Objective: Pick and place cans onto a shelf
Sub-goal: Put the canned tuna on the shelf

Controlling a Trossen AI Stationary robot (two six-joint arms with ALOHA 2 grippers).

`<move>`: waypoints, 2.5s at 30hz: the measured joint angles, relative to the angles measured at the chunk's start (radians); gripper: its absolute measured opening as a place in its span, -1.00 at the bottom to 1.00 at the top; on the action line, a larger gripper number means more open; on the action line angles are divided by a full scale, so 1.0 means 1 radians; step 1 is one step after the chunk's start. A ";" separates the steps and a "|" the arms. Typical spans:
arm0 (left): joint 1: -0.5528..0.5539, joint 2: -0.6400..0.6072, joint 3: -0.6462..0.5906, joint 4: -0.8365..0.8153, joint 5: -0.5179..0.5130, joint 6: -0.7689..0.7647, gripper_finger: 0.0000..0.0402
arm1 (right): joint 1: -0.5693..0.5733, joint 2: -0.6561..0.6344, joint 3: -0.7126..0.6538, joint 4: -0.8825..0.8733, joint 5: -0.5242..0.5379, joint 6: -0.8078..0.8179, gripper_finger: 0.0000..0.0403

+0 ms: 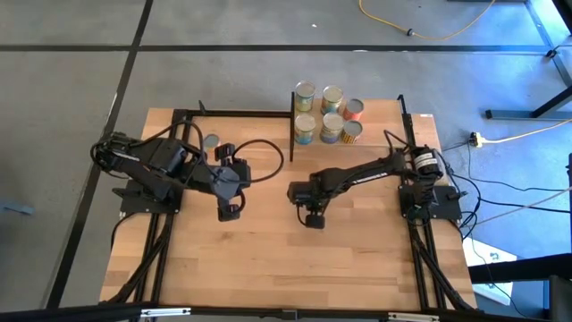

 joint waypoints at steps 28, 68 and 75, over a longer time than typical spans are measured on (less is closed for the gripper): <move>0.000 0.000 0.000 0.000 0.000 -0.006 -1.00 | 0.125 -0.004 0.831 -0.775 0.111 0.247 -0.99; 0.078 0.000 0.000 0.000 -0.026 0.001 -1.00 | -0.301 -0.615 0.311 -0.778 0.516 0.500 -0.99; 0.168 0.000 0.000 0.000 -0.027 0.001 -1.00 | -0.526 -0.619 0.222 -0.736 0.496 0.327 -0.99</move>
